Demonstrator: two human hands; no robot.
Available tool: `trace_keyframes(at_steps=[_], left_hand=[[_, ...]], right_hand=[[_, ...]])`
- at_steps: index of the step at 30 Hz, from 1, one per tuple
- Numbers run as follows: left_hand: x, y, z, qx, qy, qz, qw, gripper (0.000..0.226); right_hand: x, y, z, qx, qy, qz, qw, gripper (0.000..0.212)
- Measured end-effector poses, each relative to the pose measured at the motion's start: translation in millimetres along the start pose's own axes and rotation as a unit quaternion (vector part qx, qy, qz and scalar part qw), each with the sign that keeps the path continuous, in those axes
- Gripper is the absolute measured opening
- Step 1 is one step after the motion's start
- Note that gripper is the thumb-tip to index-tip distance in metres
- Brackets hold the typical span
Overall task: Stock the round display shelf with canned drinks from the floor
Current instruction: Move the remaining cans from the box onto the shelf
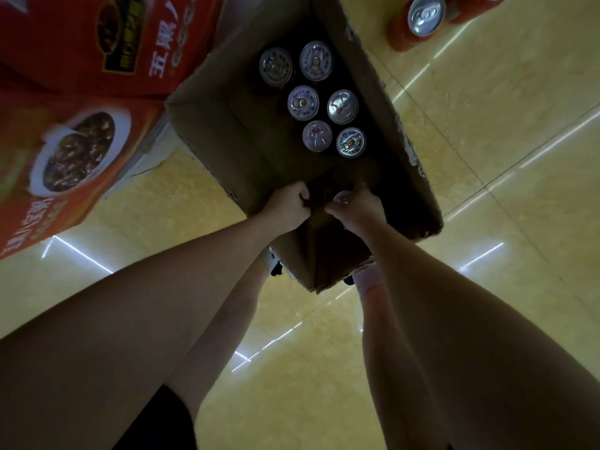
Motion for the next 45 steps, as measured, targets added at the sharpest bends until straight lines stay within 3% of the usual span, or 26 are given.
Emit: trace_keyframes(at_steps=[2,7,11,14,19,25,29,31,34,38,45], left_hand=[[-14,25,3,0.015,-0.030,-0.001,0.999,0.029],[-55,93,-13,0.076,-0.096,-0.032,0.992,0.057],[-87,164,-46,0.143,-0.067,-0.070,0.985,0.073],[-109,215,-75,0.202,-0.078,-0.101,0.971,0.073],[-146,292,-110,0.265,-0.002,-0.095,0.959,0.080],[-204,399,-148,0.294,0.005,-0.127,0.947,0.071],[-247,477,-169,0.325,0.042,-0.189,0.926,0.069],[-269,517,-181,0.331,0.054,-0.213,0.918,0.070],[-300,581,-196,0.350,0.064,-0.234,0.905,0.070],[-335,669,-221,0.398,0.104,-0.239,0.880,0.066],[-360,778,-235,0.436,0.235,-0.280,0.822,0.067]], right_hand=[[-12,27,14,-0.027,-0.027,-0.002,0.999,0.092],[-61,95,63,-0.072,-0.058,0.040,0.995,0.060],[-104,155,113,-0.118,-0.015,0.072,0.990,0.058],[-141,206,154,-0.136,0.002,0.081,0.987,0.059],[-195,286,208,-0.174,0.002,0.099,0.980,0.052],[-239,380,259,-0.179,-0.100,0.088,0.975,0.044],[-275,449,295,-0.231,-0.154,0.054,0.959,0.017],[-294,485,311,-0.231,-0.196,0.052,0.952,0.024],[-325,545,335,-0.310,-0.111,0.001,0.944,0.011],[-356,617,366,-0.438,-0.008,-0.066,0.897,0.019],[-378,708,410,-0.501,0.108,-0.083,0.855,0.030]])
Point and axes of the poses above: each hand's wrist, its own y-axis away from the middle knuckle, its own x-axis out of the palm, z = x × y, the point moved 1 cm from there along -y, towards the middle knuckle, and after that the axes turned 8 degrees about -x, right-handed, at the moved point
